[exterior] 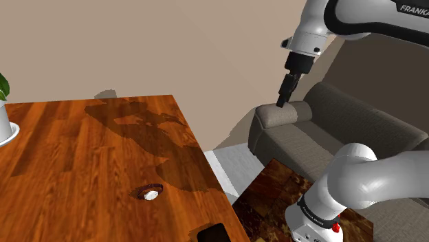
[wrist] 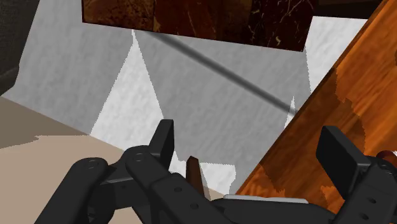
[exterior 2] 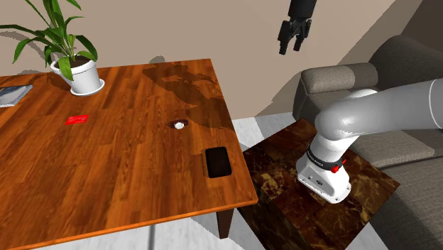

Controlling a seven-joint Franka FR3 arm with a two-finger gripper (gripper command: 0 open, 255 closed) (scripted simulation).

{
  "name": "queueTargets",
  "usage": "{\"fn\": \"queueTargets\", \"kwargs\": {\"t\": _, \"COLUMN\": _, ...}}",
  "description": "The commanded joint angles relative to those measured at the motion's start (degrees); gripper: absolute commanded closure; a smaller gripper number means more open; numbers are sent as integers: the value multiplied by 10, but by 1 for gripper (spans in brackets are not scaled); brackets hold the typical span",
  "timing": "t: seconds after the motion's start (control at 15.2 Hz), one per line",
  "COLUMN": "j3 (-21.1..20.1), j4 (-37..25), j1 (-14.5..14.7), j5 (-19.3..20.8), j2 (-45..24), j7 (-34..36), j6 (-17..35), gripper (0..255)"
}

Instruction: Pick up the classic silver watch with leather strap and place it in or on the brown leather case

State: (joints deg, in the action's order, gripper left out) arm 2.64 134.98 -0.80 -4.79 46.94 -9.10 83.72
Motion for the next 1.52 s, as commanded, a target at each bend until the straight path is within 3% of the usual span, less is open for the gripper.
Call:
{"fn": "queueTargets", "kwargs": {"t": 0.0, "j3": 0, "j4": 0, "j1": 0, "j5": 0, "j2": 0, "j7": 0, "j6": 0, "gripper": 0}}
{"fn": "queueTargets", "kwargs": {"t": 0.79, "j3": -109, "j4": 9, "j1": 78, "j5": -42, "j2": -133, "j7": -2, "j6": 183, "gripper": 0}}
{"fn": "queueTargets", "kwargs": {"t": 1.45, "j3": -202, "j4": -39, "j1": 123, "j5": -27, "j2": -282, "j7": 11, "j6": 314, "gripper": 0}}
